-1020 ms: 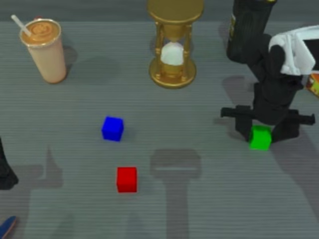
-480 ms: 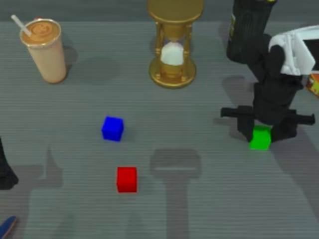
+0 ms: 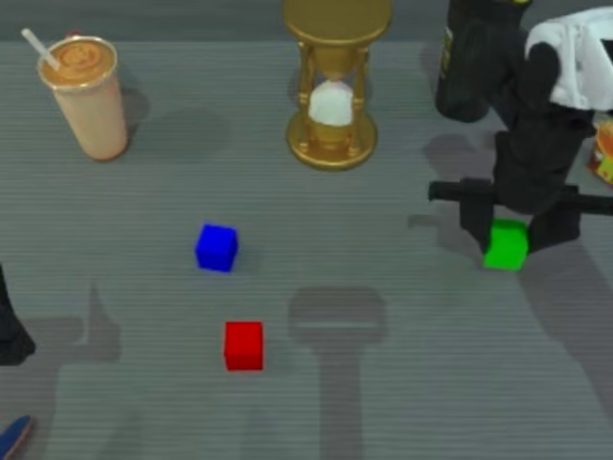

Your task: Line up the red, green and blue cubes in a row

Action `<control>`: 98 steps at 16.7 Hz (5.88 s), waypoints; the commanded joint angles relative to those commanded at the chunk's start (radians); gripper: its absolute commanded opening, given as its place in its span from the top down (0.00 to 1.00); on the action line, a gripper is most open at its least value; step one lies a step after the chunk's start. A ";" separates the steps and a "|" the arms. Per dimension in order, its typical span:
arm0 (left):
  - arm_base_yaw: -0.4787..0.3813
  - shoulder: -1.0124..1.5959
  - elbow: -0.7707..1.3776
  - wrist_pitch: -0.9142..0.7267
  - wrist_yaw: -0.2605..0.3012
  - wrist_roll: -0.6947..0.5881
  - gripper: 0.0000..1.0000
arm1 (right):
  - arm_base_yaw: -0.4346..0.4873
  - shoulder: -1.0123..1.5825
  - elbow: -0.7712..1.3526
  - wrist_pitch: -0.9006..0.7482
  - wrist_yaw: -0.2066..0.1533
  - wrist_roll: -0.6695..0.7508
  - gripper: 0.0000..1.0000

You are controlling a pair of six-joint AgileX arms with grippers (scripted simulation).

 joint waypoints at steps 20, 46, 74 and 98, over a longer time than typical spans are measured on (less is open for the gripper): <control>0.000 0.000 0.000 0.000 0.000 0.000 0.00 | 0.466 0.012 0.205 -0.189 0.001 0.338 1.00; 0.000 0.000 0.000 0.000 0.000 0.000 0.00 | 0.507 0.085 0.047 0.047 0.002 0.371 0.47; 0.000 0.000 0.000 0.000 0.000 0.000 0.00 | 0.510 0.015 0.215 -0.194 0.001 0.370 0.00; -0.360 1.838 1.487 -0.990 0.006 -0.166 0.00 | -0.178 -1.680 -1.299 0.658 0.071 -0.364 0.00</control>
